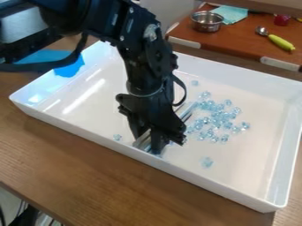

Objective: Sweep into pile

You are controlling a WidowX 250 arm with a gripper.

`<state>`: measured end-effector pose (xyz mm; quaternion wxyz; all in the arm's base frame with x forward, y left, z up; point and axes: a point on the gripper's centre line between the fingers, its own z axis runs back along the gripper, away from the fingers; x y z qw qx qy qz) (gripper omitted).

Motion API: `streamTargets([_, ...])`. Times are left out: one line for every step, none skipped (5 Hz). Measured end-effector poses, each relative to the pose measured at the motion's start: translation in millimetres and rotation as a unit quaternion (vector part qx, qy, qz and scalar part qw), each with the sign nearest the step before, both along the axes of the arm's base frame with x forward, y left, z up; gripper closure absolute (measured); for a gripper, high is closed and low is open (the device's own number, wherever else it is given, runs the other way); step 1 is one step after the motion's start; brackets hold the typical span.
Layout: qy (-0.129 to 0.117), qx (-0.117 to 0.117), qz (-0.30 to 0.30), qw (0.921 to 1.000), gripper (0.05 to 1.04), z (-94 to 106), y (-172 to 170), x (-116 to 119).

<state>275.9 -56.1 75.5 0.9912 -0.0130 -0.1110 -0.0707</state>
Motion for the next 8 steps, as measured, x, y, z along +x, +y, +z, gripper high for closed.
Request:
streamTargets([0.01,-0.008,0.005,0.9999,0.705,1.1,-6,-3])
streamTargets([0.025,-0.022,0.001,0.9994,0.705,0.3,-27,-3])
streamTargets([0.029,-0.031,0.009,0.9991,0.705,0.5,-41,2])
streamTargets([0.021,-0.046,-0.007,0.9987,0.705,0.5,-75,7])
streamTargets([0.028,-0.054,-0.002,0.9982,0.705,0.6,-90,6])
streamTargets([0.043,-0.064,0.009,0.997,0.705,2.7,-94,4])
streamTargets([0.059,-0.077,0.018,0.9951,0.705,16.9,-78,0])
streamTargets([0.062,-0.1,0.04,0.9922,0.705,36.8,-45,5])
